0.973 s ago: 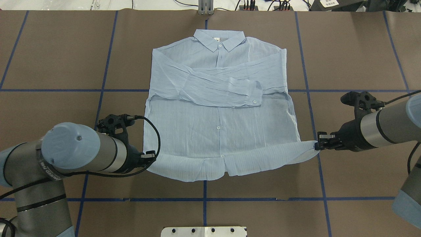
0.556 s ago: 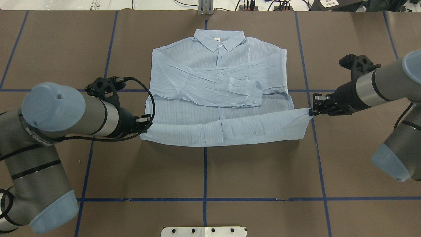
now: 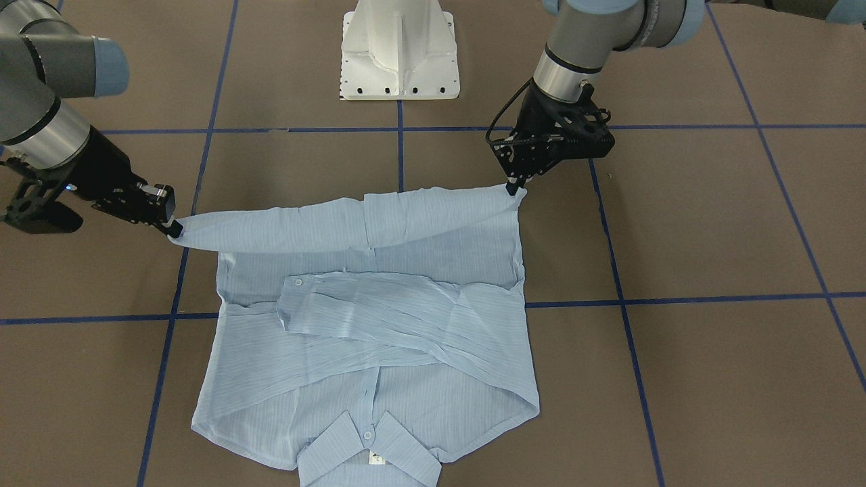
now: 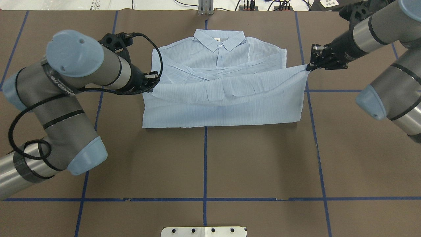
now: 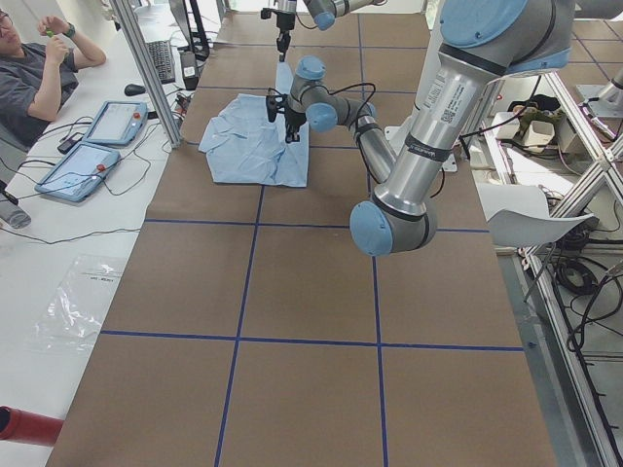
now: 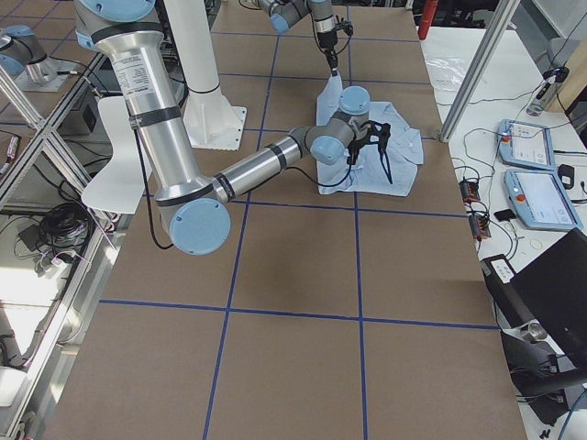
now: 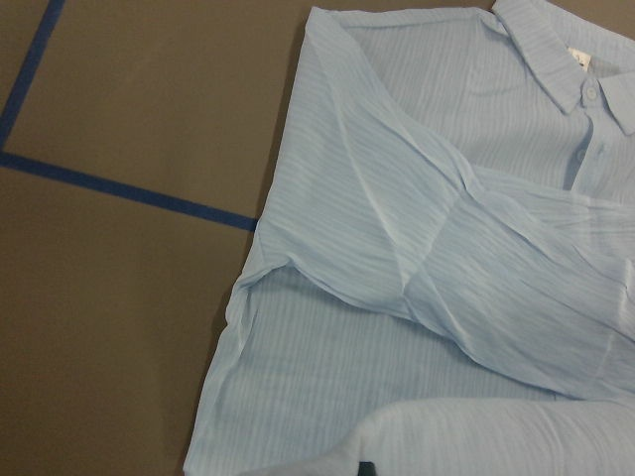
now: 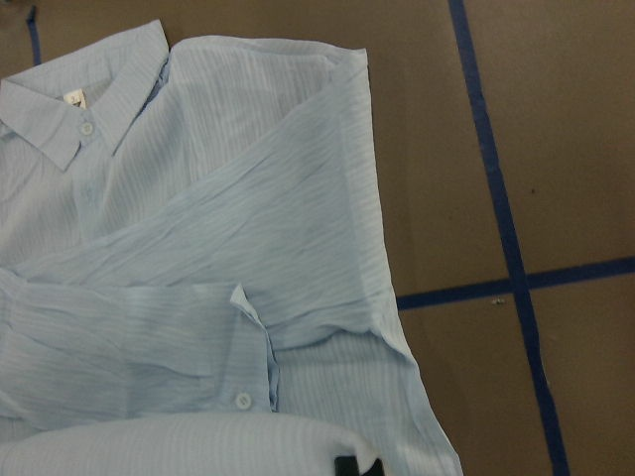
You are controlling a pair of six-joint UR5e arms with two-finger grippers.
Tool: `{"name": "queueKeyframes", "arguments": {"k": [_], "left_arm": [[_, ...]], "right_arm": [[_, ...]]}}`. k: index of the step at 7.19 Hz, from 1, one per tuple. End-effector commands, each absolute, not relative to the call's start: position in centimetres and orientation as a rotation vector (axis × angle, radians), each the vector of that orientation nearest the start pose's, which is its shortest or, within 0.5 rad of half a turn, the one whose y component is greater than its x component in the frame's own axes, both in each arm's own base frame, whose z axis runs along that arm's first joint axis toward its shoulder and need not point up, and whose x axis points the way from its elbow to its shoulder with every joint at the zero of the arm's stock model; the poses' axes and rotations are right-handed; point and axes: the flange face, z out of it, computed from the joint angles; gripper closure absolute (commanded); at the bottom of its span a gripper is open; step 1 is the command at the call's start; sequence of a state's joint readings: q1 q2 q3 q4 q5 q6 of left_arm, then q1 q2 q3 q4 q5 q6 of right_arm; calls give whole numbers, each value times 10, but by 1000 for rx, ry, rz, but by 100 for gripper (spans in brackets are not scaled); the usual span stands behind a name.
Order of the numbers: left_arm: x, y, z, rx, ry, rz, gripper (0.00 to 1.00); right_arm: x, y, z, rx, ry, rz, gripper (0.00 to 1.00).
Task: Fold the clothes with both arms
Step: 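Lift the hem with both grippers and carry it toward the collar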
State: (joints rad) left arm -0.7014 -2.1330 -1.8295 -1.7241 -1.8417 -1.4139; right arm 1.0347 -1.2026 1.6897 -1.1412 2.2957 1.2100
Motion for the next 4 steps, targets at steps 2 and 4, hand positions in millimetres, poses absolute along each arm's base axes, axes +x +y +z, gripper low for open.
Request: {"name": "queueKeyframes", "arguments": {"k": [2,4], "left_arm": [[415,-550,211,201,991,-420,100],[429,-589,226,210,982,-445,100]], "right_arm": [[-273,-639,342,57,-1062,275,100],[-286,-664,343,67,-1038,240,100]]}}
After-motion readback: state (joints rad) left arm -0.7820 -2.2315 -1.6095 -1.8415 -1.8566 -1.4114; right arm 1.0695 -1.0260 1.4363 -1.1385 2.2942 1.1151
